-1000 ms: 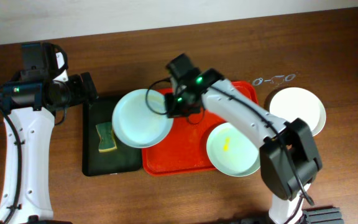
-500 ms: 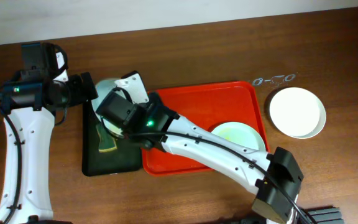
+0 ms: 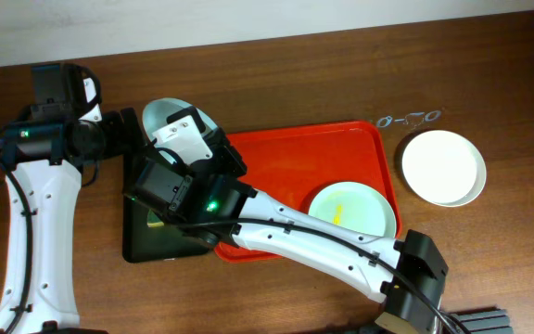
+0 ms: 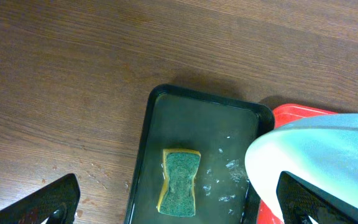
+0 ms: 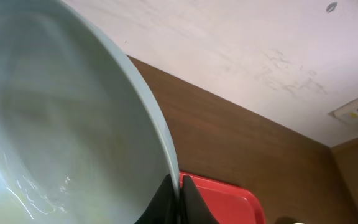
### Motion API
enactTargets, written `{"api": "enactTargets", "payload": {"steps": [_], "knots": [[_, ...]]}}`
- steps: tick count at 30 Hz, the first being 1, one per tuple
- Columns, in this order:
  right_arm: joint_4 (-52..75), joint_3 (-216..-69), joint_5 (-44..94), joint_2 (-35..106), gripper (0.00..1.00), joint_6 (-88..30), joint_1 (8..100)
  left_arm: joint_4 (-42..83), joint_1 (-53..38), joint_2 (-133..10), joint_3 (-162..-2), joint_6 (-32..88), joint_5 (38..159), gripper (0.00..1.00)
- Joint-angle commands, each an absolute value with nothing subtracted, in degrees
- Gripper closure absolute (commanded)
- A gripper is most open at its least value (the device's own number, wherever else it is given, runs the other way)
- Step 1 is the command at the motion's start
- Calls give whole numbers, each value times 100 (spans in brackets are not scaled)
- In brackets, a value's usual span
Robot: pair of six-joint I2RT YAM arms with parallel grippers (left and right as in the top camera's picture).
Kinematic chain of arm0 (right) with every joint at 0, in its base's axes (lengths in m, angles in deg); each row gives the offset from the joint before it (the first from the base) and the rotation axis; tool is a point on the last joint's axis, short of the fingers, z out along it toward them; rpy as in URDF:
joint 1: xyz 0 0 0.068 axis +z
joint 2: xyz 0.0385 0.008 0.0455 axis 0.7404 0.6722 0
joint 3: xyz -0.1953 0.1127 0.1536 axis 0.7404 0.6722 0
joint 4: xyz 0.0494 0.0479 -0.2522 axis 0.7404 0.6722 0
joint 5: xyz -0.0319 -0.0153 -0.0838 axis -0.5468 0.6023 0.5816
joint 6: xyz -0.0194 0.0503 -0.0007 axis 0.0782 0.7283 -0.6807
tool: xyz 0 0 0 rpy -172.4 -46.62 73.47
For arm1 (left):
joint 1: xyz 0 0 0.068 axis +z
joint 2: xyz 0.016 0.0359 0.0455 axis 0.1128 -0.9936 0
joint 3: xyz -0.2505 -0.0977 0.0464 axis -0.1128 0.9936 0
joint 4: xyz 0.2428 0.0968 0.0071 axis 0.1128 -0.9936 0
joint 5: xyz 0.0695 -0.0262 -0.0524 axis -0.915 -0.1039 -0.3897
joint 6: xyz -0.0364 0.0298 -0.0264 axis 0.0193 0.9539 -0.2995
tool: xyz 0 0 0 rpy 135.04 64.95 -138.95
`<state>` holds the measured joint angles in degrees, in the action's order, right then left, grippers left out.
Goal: Clean dirty plates on tray and stack at the side
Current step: 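Lift the pale blue plate off the red tray with right gripper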
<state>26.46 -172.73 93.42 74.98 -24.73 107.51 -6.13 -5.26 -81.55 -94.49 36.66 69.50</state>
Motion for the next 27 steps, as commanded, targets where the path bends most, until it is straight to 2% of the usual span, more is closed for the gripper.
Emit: {"api": "enactTargets", "payload": {"steps": [1,15,19,25,27], "knots": [[2581,-17415,9534,7330,96,-2126,10790,-604,-518,-8168,-9465,3657,6974,1],[2561,-17415,9298,7332,96,-1844,10611,-604,-518,-8168,-9465,3657,6974,1],[2607,-17415,7913,7332,96,-1656,10159,-604,-518,-8168,-9467,3657,6974,1],[2913,-17415,4278,7332,96,-1490,9003,-604,-518,-8168,-9467,3657,6974,1],[2998,-17415,3605,7332,96,-1492,8697,-604,-518,-8168,-9467,3657,6974,1]]}}
